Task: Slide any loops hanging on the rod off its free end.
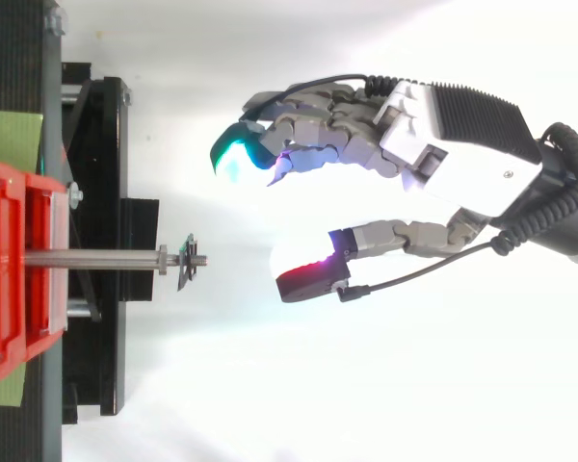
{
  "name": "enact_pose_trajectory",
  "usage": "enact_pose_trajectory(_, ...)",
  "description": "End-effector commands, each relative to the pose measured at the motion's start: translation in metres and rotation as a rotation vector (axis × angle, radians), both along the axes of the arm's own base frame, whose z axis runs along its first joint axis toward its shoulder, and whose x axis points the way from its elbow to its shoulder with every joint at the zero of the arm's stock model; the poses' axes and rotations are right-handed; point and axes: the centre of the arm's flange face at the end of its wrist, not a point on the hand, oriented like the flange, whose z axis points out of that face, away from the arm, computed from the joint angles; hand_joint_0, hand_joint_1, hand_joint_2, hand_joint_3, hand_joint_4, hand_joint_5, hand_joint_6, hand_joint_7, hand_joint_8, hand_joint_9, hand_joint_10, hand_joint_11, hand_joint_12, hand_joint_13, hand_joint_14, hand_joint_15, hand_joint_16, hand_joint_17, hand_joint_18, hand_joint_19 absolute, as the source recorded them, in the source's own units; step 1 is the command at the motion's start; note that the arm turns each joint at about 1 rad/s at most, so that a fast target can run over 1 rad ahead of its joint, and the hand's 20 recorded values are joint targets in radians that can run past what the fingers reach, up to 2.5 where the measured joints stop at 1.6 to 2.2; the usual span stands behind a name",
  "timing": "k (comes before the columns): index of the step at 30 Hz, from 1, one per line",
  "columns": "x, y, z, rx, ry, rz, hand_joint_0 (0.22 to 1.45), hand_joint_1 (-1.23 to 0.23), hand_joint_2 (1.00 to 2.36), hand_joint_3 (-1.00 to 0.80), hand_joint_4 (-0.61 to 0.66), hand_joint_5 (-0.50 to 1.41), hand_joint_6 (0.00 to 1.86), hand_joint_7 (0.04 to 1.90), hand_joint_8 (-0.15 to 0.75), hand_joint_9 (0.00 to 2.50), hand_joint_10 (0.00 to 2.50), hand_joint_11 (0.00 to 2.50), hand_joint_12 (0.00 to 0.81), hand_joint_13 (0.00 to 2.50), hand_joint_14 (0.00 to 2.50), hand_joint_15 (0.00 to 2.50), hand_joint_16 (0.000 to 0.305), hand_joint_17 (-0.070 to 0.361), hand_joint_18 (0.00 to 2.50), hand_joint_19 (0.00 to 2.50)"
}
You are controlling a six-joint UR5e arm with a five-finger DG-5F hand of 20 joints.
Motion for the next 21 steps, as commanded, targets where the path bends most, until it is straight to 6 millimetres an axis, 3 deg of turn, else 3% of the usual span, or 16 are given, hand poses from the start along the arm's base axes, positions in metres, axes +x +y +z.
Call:
enact_pose_trajectory(1,0.008,0.001,-0.012,0.005,-0.008,-0.004,0.54,-0.57,1.01,-0.4,0.26,-0.15,0.5,1.04,0.263,0.62,0.01,0.35,0.377,0.35,0.01,0.2,0.052,0.118,0.28,0.34)
enact_pose_trajectory(7,0.036,0.001,-0.033,0.047,-0.04,0.008,0.55,-0.56,1.01,-0.4,0.26,-0.14,0.5,1.05,0.262,0.62,0.02,0.35,0.377,0.35,0.01,0.2,0.053,0.119,0.29,0.34)
enact_pose_trajectory(11,0.052,0.003,-0.022,0.048,-0.069,0.029,0.55,-0.56,1.01,-0.39,0.26,-0.14,0.5,1.05,0.263,0.62,0.01,0.35,0.376,0.36,0.01,0.2,0.053,0.119,0.3,0.35)
enact_pose_trajectory(21,0.059,0.006,-0.012,-0.058,-0.098,0.022,0.55,-0.57,1.01,-0.39,0.25,-0.14,0.5,1.06,0.261,0.63,0.01,0.35,0.378,0.37,0.01,0.21,0.053,0.119,0.3,0.35)
